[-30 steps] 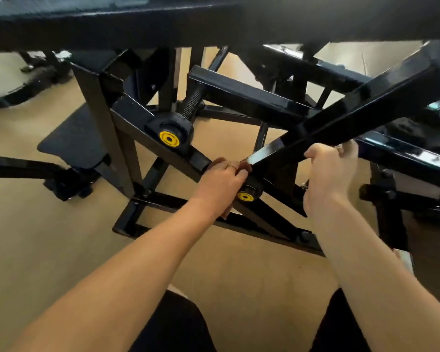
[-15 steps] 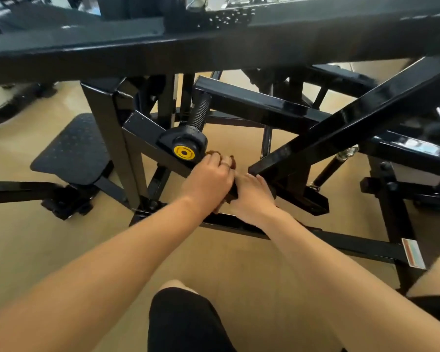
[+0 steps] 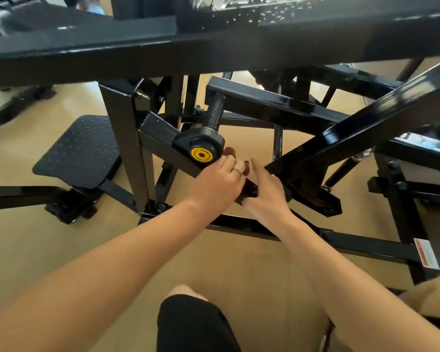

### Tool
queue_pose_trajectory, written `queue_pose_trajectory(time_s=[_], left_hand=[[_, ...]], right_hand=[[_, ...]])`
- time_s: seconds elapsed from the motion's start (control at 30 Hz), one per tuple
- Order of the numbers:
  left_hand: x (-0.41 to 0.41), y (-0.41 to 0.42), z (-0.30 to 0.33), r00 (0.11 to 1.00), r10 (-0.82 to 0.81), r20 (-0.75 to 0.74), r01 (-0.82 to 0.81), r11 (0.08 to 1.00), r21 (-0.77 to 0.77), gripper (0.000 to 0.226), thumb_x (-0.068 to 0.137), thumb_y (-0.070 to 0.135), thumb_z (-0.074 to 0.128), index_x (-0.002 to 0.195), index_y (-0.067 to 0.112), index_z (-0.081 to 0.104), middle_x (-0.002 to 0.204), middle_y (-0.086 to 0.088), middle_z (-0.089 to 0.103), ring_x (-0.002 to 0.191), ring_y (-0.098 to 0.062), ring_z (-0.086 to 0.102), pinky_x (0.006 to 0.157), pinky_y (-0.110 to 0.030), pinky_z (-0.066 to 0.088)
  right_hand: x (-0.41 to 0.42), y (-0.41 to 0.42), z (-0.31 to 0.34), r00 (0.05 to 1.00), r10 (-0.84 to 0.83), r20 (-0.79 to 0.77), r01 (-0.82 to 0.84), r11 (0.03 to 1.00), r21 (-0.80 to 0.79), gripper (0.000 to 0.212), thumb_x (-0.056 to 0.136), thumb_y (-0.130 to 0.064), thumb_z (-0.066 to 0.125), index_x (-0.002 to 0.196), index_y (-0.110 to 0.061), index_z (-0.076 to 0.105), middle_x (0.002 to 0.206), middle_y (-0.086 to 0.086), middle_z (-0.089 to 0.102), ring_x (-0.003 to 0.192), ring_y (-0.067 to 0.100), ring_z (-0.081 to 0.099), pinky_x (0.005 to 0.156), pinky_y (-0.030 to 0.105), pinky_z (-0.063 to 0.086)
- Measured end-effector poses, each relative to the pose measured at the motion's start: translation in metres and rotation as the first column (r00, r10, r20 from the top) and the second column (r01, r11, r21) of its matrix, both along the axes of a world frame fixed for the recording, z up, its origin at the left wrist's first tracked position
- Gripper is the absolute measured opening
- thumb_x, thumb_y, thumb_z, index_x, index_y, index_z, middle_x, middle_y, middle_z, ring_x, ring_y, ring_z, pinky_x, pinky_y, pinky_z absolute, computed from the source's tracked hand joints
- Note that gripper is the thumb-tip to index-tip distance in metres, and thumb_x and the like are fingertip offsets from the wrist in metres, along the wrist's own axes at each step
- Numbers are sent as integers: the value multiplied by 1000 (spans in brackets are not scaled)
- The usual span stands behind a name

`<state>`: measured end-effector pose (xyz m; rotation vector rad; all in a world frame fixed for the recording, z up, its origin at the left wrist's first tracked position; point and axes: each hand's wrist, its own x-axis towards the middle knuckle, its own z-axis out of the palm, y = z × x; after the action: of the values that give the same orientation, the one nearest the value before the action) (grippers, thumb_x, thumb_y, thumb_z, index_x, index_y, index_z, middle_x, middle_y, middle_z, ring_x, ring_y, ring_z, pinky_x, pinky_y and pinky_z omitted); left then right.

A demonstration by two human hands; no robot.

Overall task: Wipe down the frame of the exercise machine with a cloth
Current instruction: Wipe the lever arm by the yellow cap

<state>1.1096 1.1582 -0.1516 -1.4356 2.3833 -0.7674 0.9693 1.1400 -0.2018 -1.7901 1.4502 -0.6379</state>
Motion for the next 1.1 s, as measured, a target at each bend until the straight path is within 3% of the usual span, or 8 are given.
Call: queue_pose_trajectory(time_s=[0.1,0.23,0.37,0.53,0.67,0.87,1.0,1.1], left_hand=[[4,2,3,998,15,57,-11,998,-70,47,99,31,61,142,14,53,162,-22,33,154,-42,15,127,-54,7],[28,4,15,990,-74,-120,67,996,-66,32,94,40,65,124,30,65,163,-15,35,155,-39,12,126,-57,3],[47,3,23,928,-209,-307,191,978,-86,35,106,39,47,138,31,58,162,-7,37,153,-30,23,129,-45,4],[64,-3,25,686,-15,-727,-143,978,-155,46,109,38,36,148,16,45,154,-7,46,147,-23,37,127,-34,14],[59,-11,14,666,24,-746,-298,924,-237,54,109,45,25,135,8,55,129,-11,65,121,-28,58,113,-41,38],[60,-27,-10,685,-96,-722,-327,845,-423,53,109,45,20,127,9,55,119,-12,66,109,-28,58,103,-38,40],[59,-36,-22,679,-153,-718,-351,790,-502,51,108,44,22,124,10,56,116,-10,66,106,-25,57,106,-28,32],[61,-39,-25,686,-175,-706,-351,771,-532,52,108,45,21,124,10,56,115,-10,67,107,-24,55,107,-27,29]], right_hand=[[7,19,13,943,66,326,-96,992,76,108,85,-9,81,162,-37,12,165,-12,29,148,9,30,117,35,37],[30,36,20,868,8,497,-90,986,142,115,85,-9,82,160,-44,2,163,-7,29,146,17,38,111,46,48],[45,32,17,879,4,478,-36,998,59,100,84,-30,85,158,-37,18,155,-7,38,140,14,39,115,46,44],[48,27,6,918,-8,396,-11,999,44,96,87,-49,75,158,-43,11,158,-12,30,144,10,28,122,42,31],[50,19,3,908,7,418,-22,999,33,93,89,-53,71,158,-41,10,155,-10,37,132,-4,32,116,28,32],[44,2,-5,863,-9,504,-40,996,85,46,99,-55,53,139,-34,43,132,-7,61,119,8,59,108,41,51],[46,-6,-10,859,-19,511,-15,998,63,54,95,-61,50,143,-43,34,135,-4,59,120,10,59,105,33,53],[41,-15,-15,852,-24,523,-30,995,95,66,95,-63,49,153,-37,29,131,-22,56,118,-6,58,98,19,51]])
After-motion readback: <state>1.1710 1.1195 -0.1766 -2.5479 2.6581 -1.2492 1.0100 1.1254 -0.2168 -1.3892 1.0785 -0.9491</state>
